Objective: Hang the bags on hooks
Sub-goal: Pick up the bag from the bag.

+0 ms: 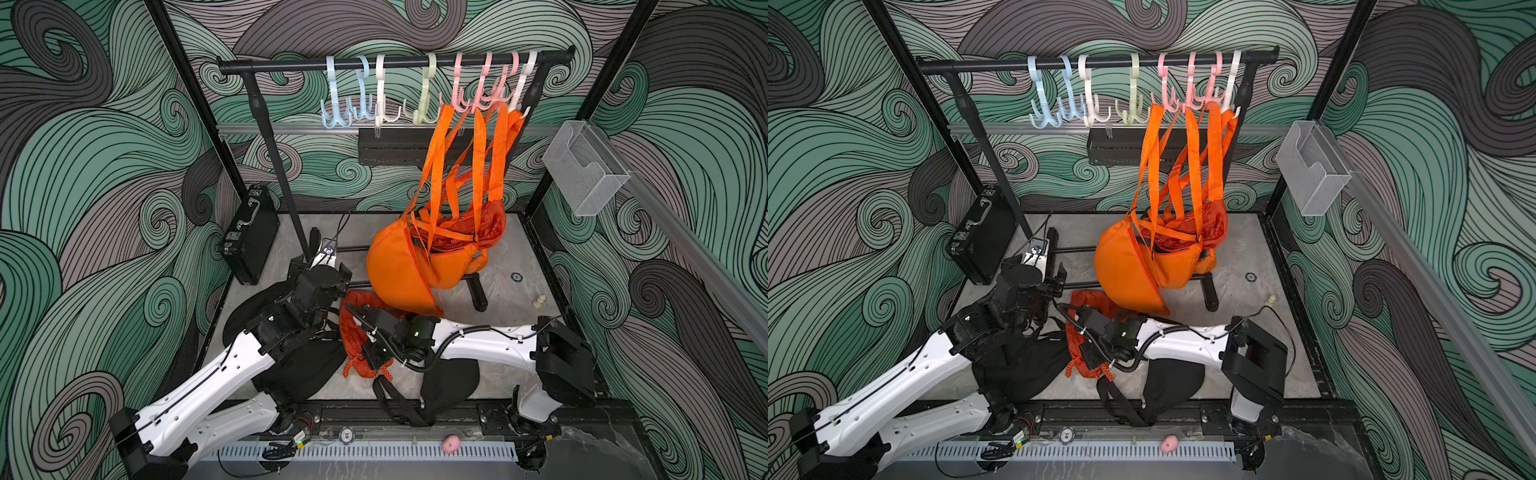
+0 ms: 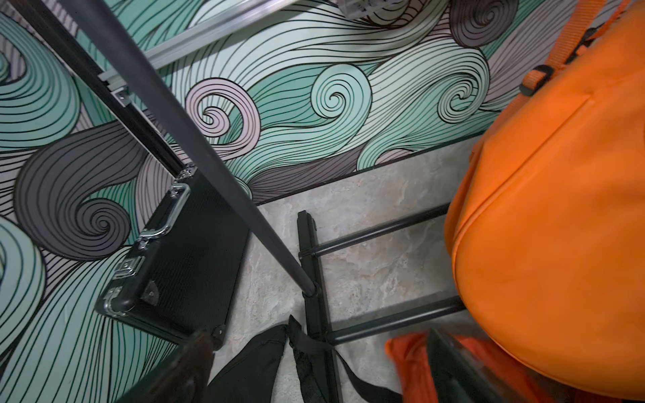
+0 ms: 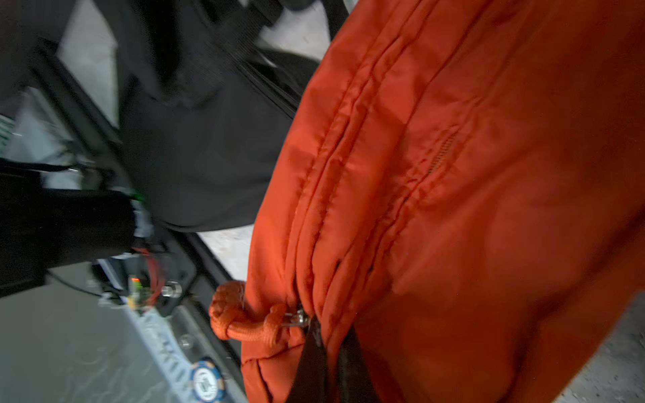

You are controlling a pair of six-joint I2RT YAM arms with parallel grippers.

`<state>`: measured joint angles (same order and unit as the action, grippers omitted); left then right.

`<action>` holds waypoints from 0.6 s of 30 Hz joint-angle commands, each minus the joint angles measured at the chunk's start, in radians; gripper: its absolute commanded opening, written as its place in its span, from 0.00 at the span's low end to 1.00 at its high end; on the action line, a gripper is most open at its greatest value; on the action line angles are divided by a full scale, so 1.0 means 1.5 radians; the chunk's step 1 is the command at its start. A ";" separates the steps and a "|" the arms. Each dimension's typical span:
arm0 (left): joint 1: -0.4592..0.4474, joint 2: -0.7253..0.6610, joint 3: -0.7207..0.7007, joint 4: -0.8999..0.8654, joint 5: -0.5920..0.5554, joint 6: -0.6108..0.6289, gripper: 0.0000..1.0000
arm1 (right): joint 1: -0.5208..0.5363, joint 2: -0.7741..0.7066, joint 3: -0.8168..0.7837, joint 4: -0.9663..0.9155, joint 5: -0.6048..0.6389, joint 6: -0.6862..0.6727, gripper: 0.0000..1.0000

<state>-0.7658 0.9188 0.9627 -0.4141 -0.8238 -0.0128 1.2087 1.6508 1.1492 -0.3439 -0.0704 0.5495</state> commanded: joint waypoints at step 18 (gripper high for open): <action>0.006 0.004 0.009 0.011 -0.014 0.003 0.96 | -0.125 -0.363 -0.097 -0.048 -0.123 -0.022 0.00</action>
<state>-0.7631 0.9257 0.9577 -0.4030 -0.8375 -0.0097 1.0798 1.1763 1.0248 -0.4408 -0.1654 0.5163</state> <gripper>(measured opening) 0.964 0.057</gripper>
